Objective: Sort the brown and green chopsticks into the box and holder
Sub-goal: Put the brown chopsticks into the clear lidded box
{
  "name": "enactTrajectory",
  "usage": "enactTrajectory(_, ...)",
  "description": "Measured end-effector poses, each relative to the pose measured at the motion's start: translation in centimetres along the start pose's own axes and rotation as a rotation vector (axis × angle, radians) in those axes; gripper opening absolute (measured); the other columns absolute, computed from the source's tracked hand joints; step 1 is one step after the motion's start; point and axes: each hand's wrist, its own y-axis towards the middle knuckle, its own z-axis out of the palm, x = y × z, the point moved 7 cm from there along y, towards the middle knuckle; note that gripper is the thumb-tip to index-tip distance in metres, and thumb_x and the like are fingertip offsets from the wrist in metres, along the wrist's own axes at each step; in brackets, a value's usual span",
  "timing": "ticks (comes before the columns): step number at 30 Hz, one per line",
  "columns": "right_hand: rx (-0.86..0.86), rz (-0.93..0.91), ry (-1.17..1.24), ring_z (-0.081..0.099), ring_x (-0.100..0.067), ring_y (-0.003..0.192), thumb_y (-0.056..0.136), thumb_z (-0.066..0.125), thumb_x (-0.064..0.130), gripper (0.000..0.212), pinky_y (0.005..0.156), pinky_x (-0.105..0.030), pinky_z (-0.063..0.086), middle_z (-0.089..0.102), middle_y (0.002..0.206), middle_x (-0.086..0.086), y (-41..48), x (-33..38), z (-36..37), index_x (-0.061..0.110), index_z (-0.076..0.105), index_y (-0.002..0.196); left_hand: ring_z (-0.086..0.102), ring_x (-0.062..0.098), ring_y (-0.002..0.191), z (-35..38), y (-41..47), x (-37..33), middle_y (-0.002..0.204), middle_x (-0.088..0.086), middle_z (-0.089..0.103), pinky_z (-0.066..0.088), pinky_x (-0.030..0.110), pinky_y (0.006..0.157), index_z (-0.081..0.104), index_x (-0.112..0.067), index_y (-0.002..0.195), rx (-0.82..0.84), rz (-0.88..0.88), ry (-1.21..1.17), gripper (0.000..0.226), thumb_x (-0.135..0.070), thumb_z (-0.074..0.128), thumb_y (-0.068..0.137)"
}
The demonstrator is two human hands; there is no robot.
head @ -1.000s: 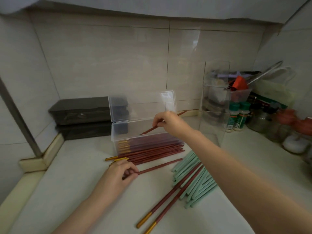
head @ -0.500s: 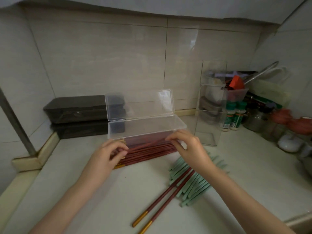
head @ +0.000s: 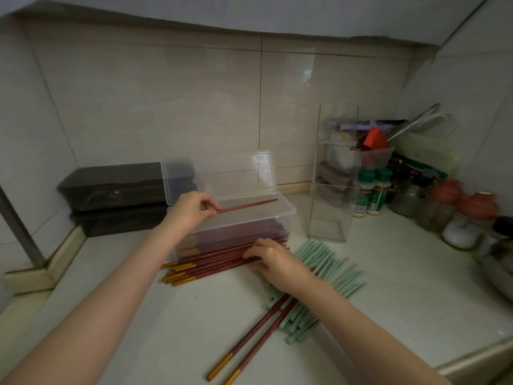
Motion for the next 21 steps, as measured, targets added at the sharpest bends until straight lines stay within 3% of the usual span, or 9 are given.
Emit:
enactTrajectory(5, -0.019, -0.026, -0.023, 0.051, -0.029, 0.096, 0.083, 0.063, 0.010, 0.022, 0.083, -0.038, 0.043, 0.059, 0.102, -0.011, 0.1, 0.3, 0.2, 0.009, 0.066, 0.104, 0.059, 0.010, 0.085, 1.5, 0.3, 1.2, 0.093, 0.001, 0.068, 0.045, 0.026, 0.086, 0.070, -0.018, 0.089, 0.104, -0.040, 0.023, 0.011, -0.011, 0.065, 0.083)
enactTrajectory(10, -0.024, -0.033, -0.050, 0.051, -0.027, 0.093, 0.081, 0.063, 0.010, 0.013, 0.079, -0.035, 0.040, 0.059, 0.096, -0.010, 0.1, 0.4, 0.0, 0.008, 0.065, 0.093, 0.058, 0.007, 0.089, 0.1, -1.7, -0.4, 0.096, -0.006, 0.065, 0.040, 0.021, 0.083, 0.070, -0.022, 0.094, -0.068, 0.087, -0.018, 0.013, -0.015, 0.062, 0.086)
enactTrajectory(15, 0.001, -0.060, -0.013, 0.053, -0.025, 0.092, 0.080, 0.064, 0.006, 0.010, 0.079, -0.030, 0.039, 0.061, 0.096, -0.009, 0.0, 0.5, 0.2, 0.007, 0.063, 0.090, 0.055, -0.002, 0.089, -0.3, -7.8, -1.6, 0.092, -0.012, 0.061, 0.036, 0.003, 0.079, 0.068, -0.025, 0.092, -0.169, 0.283, 0.006, 0.015, -0.014, 0.061, 0.086)
enactTrajectory(18, 0.028, -0.106, -0.017, 0.053, -0.025, 0.092, 0.081, 0.064, 0.005, 0.011, 0.078, -0.026, 0.036, 0.062, 0.095, -0.011, 0.0, 0.6, 0.3, 0.005, 0.065, 0.092, 0.051, 0.002, 0.092, -0.5, -11.4, -1.9, 0.091, -0.011, 0.059, 0.039, 0.017, 0.085, 0.069, -0.024, 0.090, -0.232, 0.429, 0.144, 0.015, -0.018, 0.056, 0.086)
enactTrajectory(21, 0.045, -0.189, -0.052, 0.052, -0.026, 0.086, 0.081, 0.063, 0.006, 0.007, 0.076, -0.030, 0.038, 0.060, 0.090, -0.010, -0.3, 1.0, -0.1, 0.006, 0.065, 0.087, 0.053, -0.002, 0.089, -0.4, -12.5, -0.3, 0.090, -0.014, 0.060, 0.037, 0.007, 0.082, 0.070, -0.026, 0.090, -0.212, 0.358, 0.048, 0.013, -0.017, 0.061, 0.085)
